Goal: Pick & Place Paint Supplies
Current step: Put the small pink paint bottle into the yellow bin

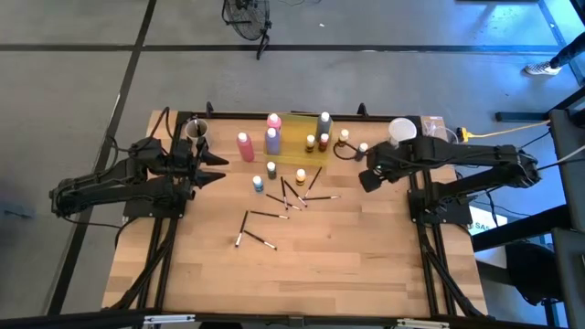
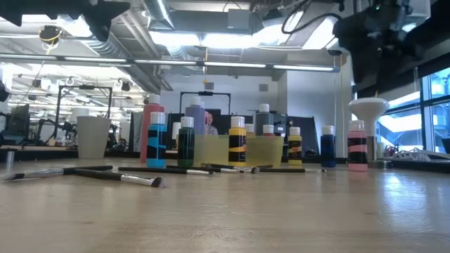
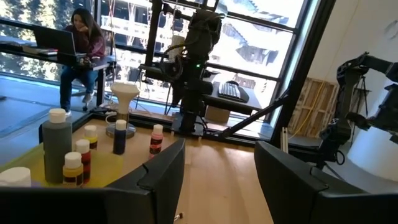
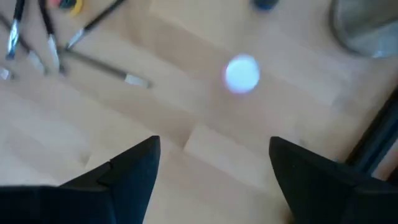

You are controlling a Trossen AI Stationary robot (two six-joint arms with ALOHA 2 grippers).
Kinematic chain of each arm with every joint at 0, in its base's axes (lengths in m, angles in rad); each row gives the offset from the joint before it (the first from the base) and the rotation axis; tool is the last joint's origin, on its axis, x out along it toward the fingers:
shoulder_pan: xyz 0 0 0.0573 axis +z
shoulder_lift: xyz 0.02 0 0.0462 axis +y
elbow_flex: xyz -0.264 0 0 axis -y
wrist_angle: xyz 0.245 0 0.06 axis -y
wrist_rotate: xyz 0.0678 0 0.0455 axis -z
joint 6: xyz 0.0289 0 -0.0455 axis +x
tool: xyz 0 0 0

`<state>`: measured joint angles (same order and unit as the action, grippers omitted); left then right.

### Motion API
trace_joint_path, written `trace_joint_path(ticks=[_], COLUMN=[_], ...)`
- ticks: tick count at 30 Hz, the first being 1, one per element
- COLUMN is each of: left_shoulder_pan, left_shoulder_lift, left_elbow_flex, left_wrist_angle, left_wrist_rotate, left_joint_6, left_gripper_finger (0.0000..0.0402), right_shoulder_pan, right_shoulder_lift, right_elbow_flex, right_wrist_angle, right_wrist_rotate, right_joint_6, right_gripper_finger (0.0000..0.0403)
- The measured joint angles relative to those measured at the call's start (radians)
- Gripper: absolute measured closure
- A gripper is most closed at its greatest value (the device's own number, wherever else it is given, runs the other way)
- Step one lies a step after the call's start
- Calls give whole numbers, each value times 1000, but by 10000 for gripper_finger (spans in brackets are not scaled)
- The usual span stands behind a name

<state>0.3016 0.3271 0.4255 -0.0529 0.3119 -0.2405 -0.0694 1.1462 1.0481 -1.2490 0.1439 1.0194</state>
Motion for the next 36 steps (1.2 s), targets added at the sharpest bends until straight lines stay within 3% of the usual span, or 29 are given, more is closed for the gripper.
trace_joint_path(ticks=[3, 12, 36], left_shoulder_pan=[0, 0, 0], left_shoulder_lift=[0, 0, 0], left_elbow_flex=[0, 0, 0], left_wrist_angle=[-14, -28, -35], left_wrist_rotate=[0, 0, -1], left_joint_6=[0, 1, 71], left_gripper_finger=[212, 212, 212], right_shoulder_pan=[-26, -129, -225], right_shoulder_lift=[21, 108, 349], right_elbow_flex=[-2, -2, -2], right_wrist_angle=[-25, -44, 27], right_wrist_rotate=[52, 39, -41], right_joint_6=[65, 88, -40], right_gripper_finger=[98, 98, 98])
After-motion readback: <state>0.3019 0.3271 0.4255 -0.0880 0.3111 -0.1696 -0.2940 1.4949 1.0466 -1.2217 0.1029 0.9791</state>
